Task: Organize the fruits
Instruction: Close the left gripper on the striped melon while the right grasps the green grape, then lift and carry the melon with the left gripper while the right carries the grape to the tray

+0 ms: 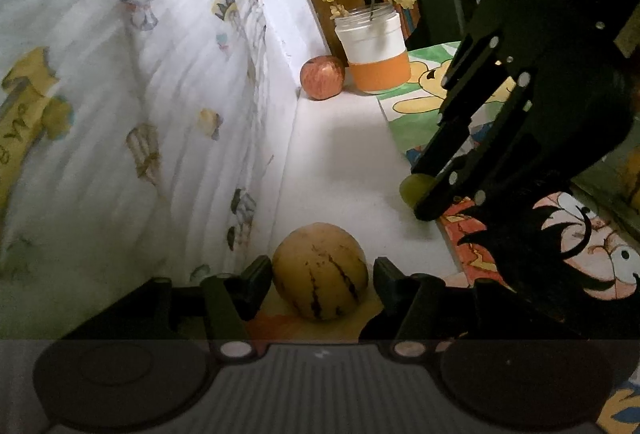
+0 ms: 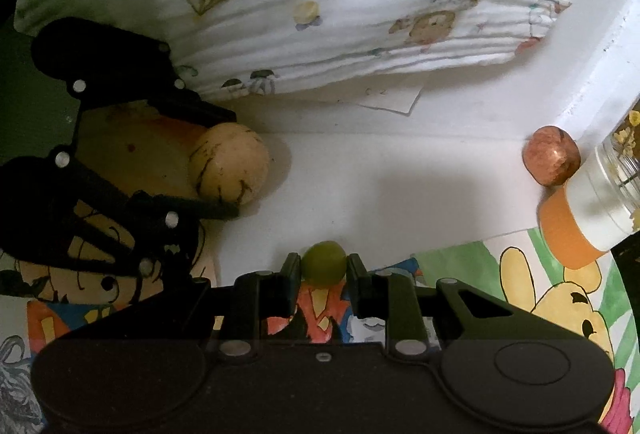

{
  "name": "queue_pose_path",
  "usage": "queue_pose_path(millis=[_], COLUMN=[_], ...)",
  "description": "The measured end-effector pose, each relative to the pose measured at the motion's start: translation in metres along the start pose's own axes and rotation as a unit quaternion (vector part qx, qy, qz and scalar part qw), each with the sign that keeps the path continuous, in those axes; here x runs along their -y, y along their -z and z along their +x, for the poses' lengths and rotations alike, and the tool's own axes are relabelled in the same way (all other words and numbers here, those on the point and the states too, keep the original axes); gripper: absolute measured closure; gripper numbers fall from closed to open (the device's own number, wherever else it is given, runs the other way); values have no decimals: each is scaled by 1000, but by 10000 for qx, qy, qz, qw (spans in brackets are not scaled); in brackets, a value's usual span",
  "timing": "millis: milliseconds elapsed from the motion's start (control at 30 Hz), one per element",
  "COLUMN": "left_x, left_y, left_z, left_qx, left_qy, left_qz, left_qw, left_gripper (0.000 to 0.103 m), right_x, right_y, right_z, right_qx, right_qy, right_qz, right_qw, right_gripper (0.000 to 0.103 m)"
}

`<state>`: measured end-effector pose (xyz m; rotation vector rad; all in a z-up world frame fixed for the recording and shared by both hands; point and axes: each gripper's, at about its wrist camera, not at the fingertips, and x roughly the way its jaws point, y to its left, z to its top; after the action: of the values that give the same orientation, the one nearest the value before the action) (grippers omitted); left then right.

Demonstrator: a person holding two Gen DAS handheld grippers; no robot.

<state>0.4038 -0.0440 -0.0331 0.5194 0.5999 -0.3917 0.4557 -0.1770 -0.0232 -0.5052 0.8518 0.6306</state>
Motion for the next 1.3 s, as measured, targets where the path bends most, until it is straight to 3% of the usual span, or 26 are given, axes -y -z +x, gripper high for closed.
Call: queue_pose_path(millis=[233,367,533,800,933,1300], left_x=[-2,-8,-19,-10,-1,24], left_y=[-3,-3,1,15,11,-26], left_z=[3,-2,-11,-41,-62,-105], left_qx=[-75,-141,-249,21,275,674], left_qy=[1,219,430,643,699,669], left_qz=[-247,-696,-1560,-2297,-2502,-2534], left_qw=[9997,9972,9865,9711,9653,9627], left_gripper=[46,46,46,46,46,46], right_x=[3,3,4,-8,-13,-3], right_y=[3,7,17,39,46,76], right_z=[-2,-17,-44,-85,-106,-160], right_qx=[18,124,411,739,886,1206], right_qy=[60,142,280,413,510,930], right_qz=[181,362,733,1096,1212,1667], right_qw=[9998,9992,9961,9904,9873,9742], right_gripper=[77,77,77,77,77,77])
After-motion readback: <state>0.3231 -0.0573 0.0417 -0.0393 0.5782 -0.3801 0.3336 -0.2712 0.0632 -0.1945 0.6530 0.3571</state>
